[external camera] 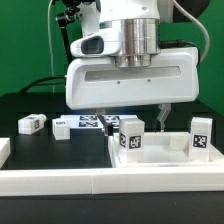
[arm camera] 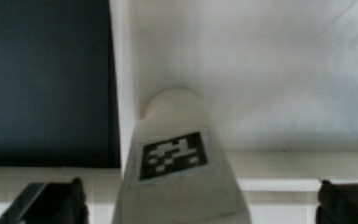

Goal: Assemble square table

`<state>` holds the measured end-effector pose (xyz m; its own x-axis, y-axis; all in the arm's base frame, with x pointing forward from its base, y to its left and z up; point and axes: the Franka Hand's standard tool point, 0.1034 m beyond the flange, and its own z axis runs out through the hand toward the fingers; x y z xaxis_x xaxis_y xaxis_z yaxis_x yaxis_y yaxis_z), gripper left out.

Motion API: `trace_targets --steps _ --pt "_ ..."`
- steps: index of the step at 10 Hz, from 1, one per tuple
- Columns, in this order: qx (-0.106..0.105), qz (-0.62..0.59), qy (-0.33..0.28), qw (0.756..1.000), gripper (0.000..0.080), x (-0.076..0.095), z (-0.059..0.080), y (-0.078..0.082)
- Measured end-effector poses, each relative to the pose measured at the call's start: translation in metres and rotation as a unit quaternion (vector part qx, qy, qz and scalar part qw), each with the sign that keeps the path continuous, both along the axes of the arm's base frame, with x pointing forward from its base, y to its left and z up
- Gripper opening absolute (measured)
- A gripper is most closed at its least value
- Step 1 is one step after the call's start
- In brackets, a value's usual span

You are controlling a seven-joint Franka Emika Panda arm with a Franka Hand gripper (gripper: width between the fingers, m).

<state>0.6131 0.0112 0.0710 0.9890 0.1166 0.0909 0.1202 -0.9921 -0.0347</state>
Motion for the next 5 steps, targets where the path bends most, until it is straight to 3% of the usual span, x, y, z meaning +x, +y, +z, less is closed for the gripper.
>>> trace_targets --steps 4,5 --pt "-0.017 0.095 -0.004 0.995 0.0648 0.0008 0.0004 -0.0066" --pt "-0.017 0.095 -0.004 0.995 0.0526 0.0006 0.0 -0.0063"
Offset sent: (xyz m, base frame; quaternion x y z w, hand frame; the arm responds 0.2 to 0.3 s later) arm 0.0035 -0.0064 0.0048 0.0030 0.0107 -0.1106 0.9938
